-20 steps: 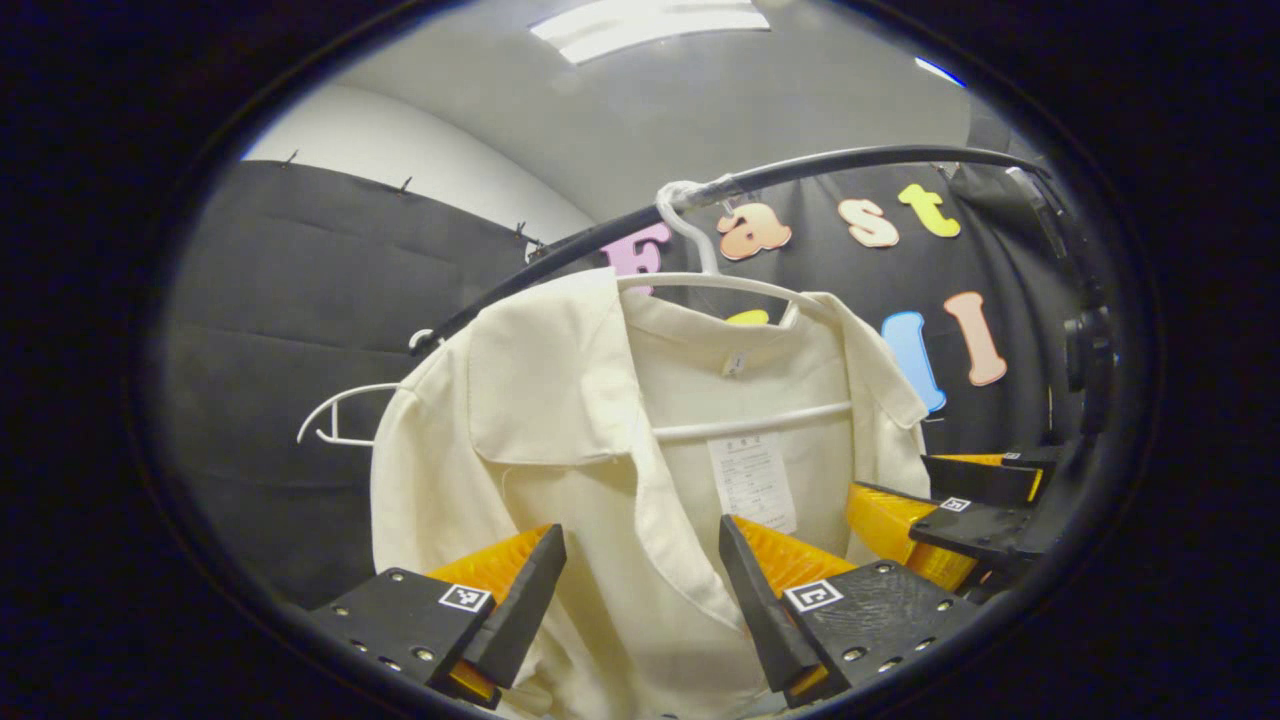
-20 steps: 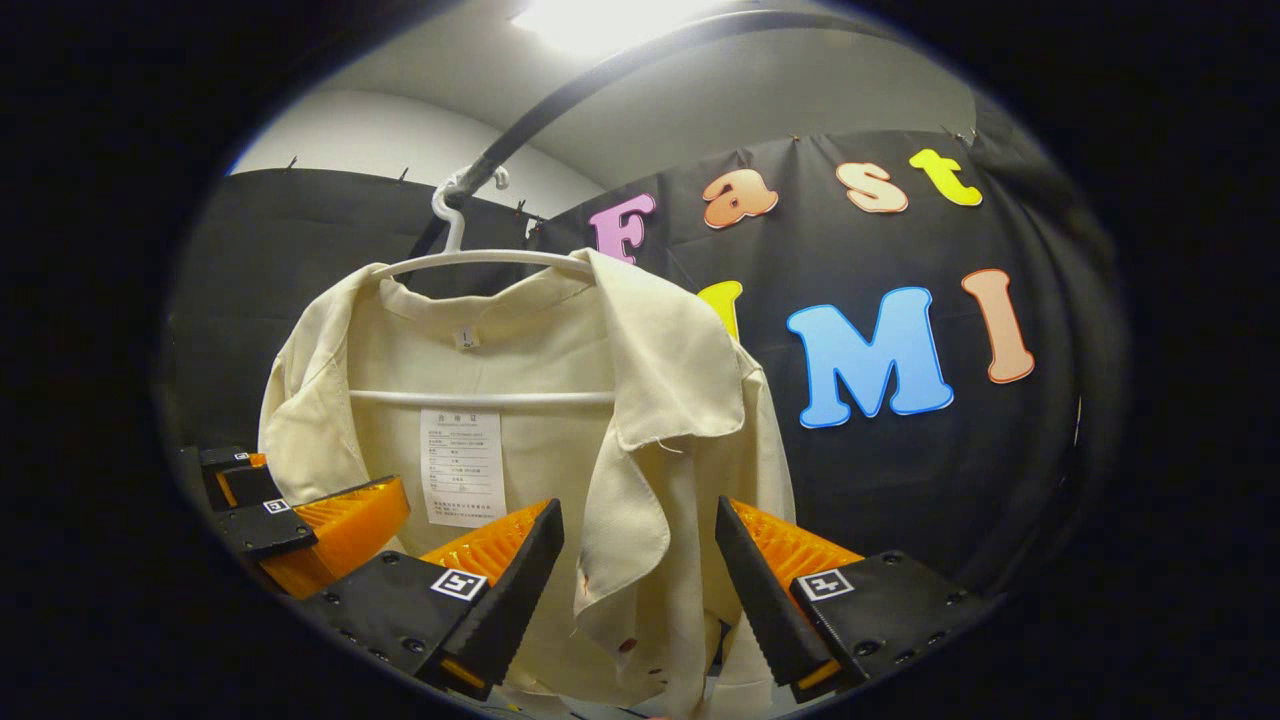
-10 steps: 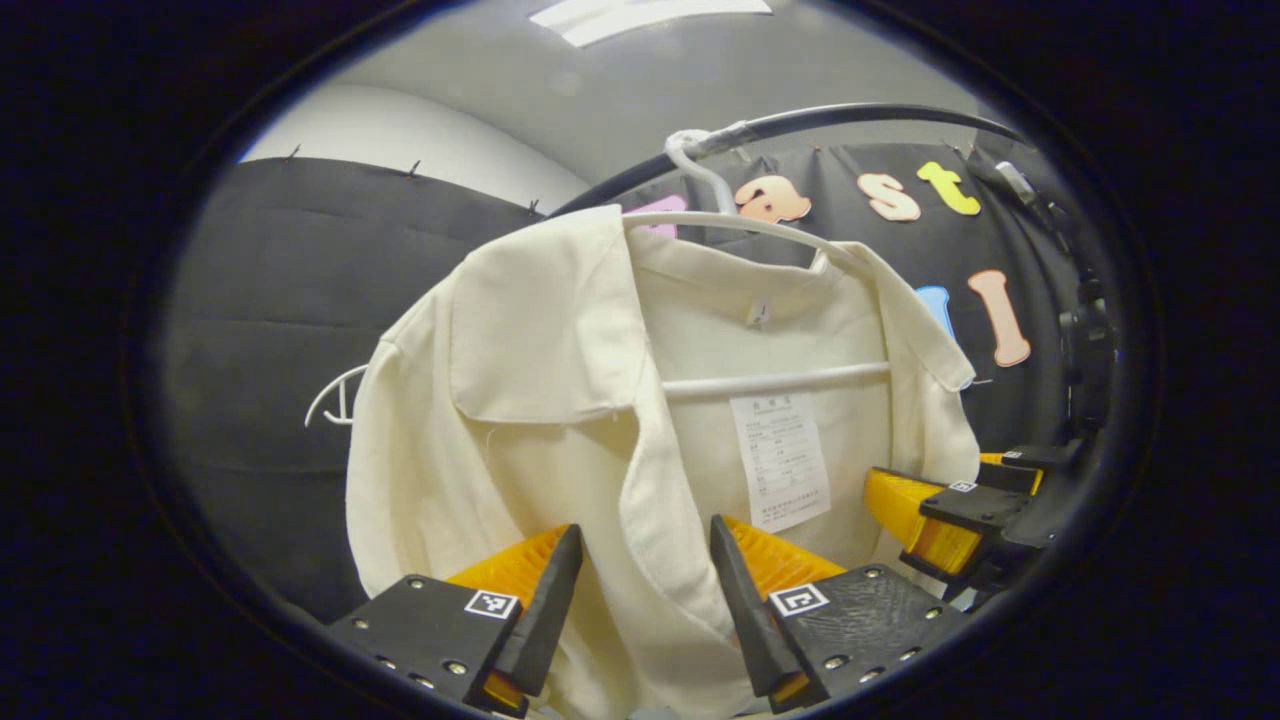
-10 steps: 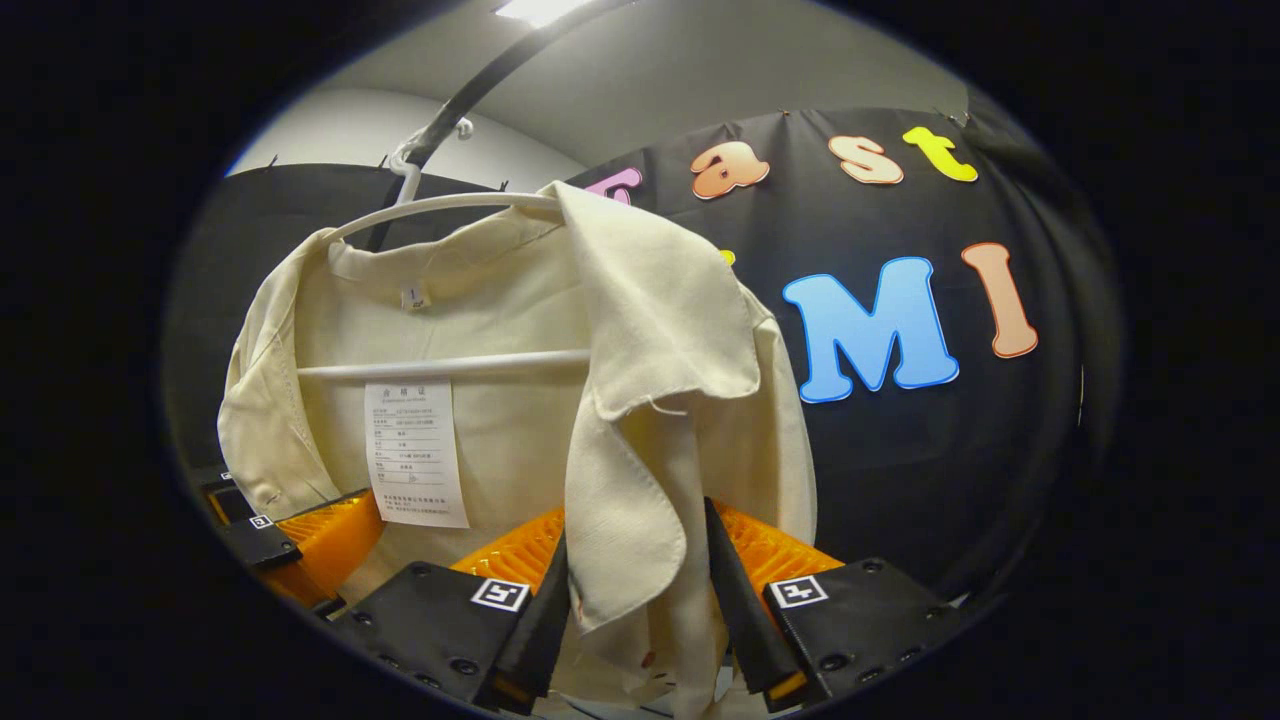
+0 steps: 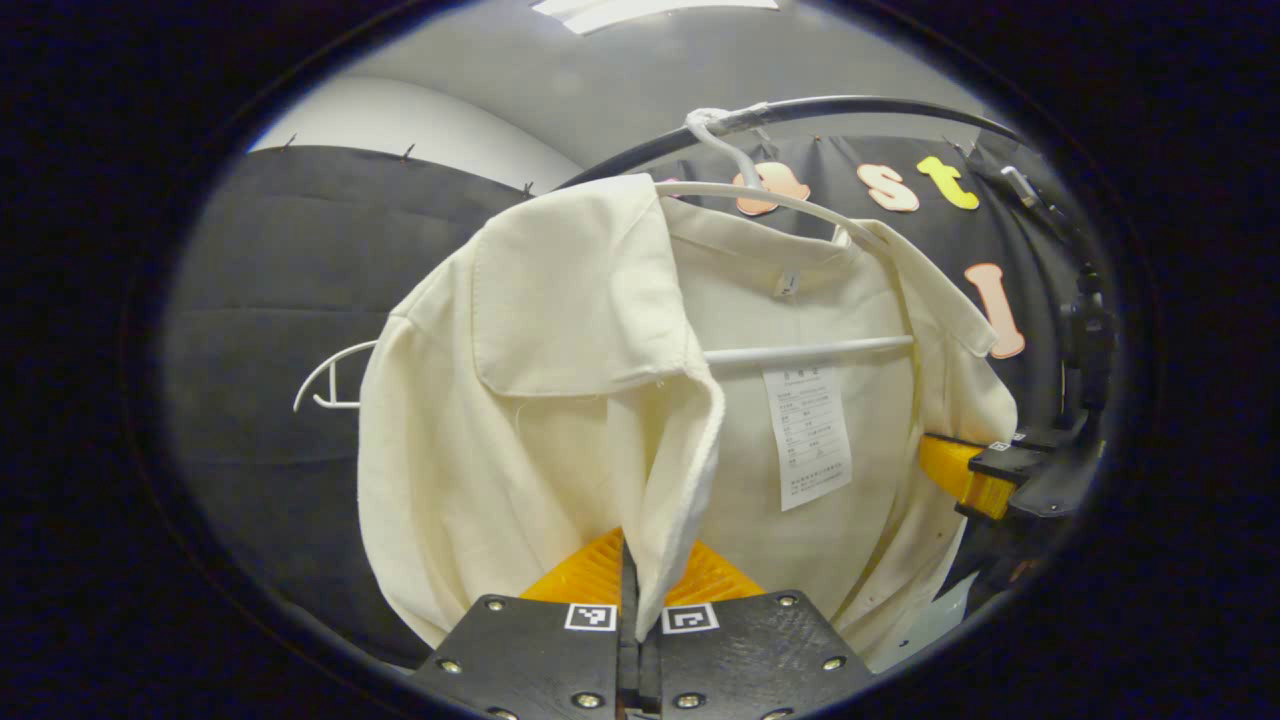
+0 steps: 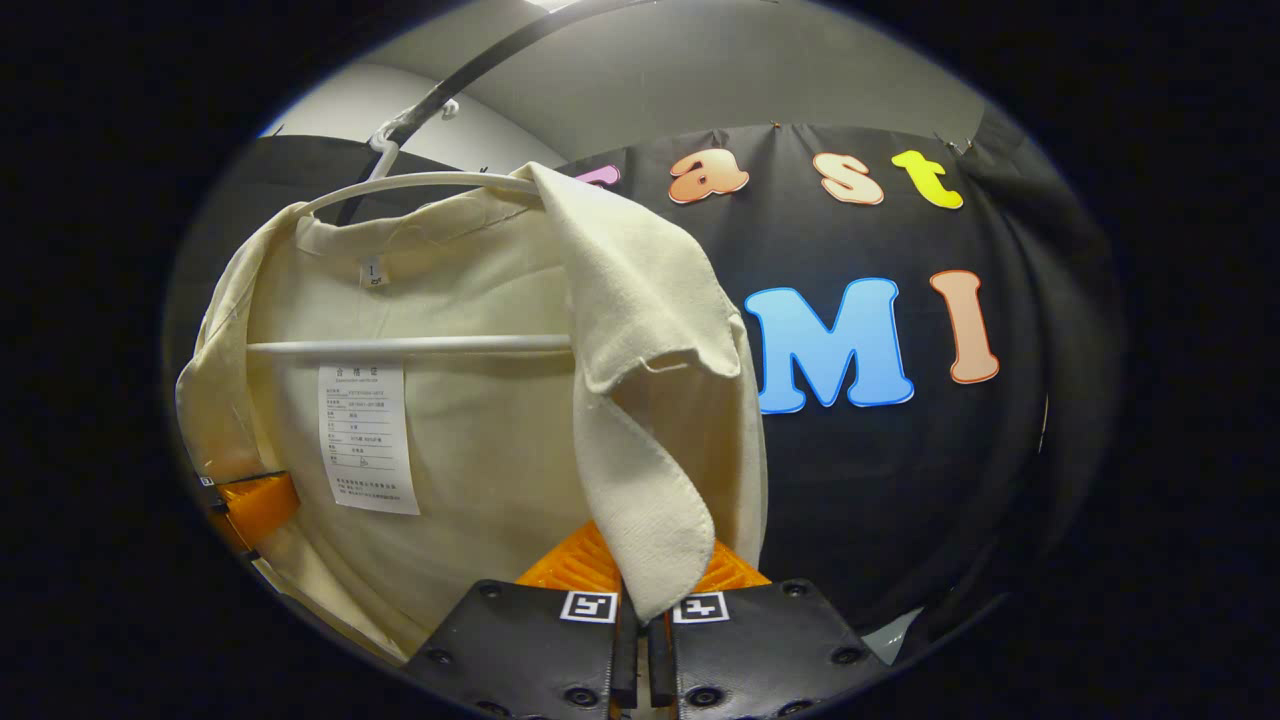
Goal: Grasp the clothes on the hanger with both hands and then place them into the laundry hamper below.
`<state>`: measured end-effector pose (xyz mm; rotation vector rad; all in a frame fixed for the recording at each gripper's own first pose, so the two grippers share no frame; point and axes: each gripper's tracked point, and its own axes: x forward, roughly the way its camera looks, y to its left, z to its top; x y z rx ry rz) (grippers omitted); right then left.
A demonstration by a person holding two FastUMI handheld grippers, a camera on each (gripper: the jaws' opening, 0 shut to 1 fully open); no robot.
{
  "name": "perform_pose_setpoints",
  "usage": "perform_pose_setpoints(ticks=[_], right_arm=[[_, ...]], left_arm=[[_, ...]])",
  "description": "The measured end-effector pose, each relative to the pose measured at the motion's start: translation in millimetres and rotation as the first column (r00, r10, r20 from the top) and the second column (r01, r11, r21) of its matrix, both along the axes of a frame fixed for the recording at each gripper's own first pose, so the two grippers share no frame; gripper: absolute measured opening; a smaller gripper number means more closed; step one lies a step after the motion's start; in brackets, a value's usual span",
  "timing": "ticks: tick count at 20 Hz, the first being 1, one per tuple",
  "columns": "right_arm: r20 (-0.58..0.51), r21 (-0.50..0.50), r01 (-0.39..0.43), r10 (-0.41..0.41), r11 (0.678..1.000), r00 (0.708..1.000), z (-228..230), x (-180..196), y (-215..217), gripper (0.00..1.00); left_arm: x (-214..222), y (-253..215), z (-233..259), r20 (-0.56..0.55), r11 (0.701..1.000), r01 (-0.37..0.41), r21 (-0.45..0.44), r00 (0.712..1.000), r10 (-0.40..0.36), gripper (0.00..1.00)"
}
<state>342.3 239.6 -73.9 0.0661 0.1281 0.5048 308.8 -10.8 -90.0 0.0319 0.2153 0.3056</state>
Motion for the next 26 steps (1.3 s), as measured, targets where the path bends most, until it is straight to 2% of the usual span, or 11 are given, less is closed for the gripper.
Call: perform_pose_setpoints(ticks=[2, 3, 4, 8, 9, 10, 11, 14, 16, 17, 26], right_arm=[[0.037, -0.024, 0.042, -0.041, 0.999, 0.998, 2, 6, -15, 0.06], [0.05, -0.029, 0.056, -0.055, 0.998, 0.997, 5, 3, -21, 0.02], [0.061, -0.035, 0.077, -0.075, 0.996, 0.995, 7, 3, -28, 0.06], [0.113, -0.041, 0.152, -0.146, 0.988, 0.983, 21, 5, -52, 0.02], [0.123, -0.041, 0.168, -0.162, 0.985, 0.979, 24, 8, -58, 0.06], [0.134, -0.047, 0.189, -0.181, 0.981, 0.974, 27, 12, -65, 0.02], [0.145, -0.046, 0.206, -0.197, 0.977, 0.969, 31, 13, -71, 0.06], [0.162, -0.016, 0.244, -0.239, 0.97, 0.958, 44, 14, -85, 0.02], [0.176, 0.002, 0.268, -0.264, 0.963, 0.948, 56, 17, -94, 0.1], [0.184, 0.008, 0.279, -0.275, 0.96, 0.944, 60, 19, -99, 0.06], [0.219, 0.076, 0.328, -0.337, 0.942, 0.916, 91, 38, -116, 0.09]], left_arm=[[-2, 2, 5, 0.004, 0.999, 0.023, 0.023, 1.0, -0.023, 0.01], [-4, 6, 9, 0.007, 0.999, 0.022, 0.038, 1.0, -0.022, 0.01], [-11, 10, 14, 0.011, 0.999, 0.018, 0.048, 1.0, -0.018, 0.0], [-33, 21, 38, 0.034, 0.994, 0.016, 0.108, 0.999, -0.02, 0.0], [-35, 24, 44, 0.044, 0.992, 0.013, 0.125, 0.999, -0.019, 0.01], [-38, 29, 50, 0.05, 0.991, 0.004, 0.136, 0.999, -0.011, 0.01], [-42, 35, 56, 0.058, 0.989, -0.007, 0.145, 0.998, -0.001, 0.01], [-59, 55, 72, 0.08, 0.986, -0.049, 0.162, 0.996, 0.037, 0.01], [-69, 67, 82, 0.095, 0.983, -0.072, 0.17, 0.994, 0.056, 0.01], [-71, 73, 85, 0.095, 0.982, -0.077, 0.171, 0.994, 0.061, 0.02], [-82, 116, 136, 0.184, 0.965, -0.154, 0.212, 0.976, 0.116, 0.02]])
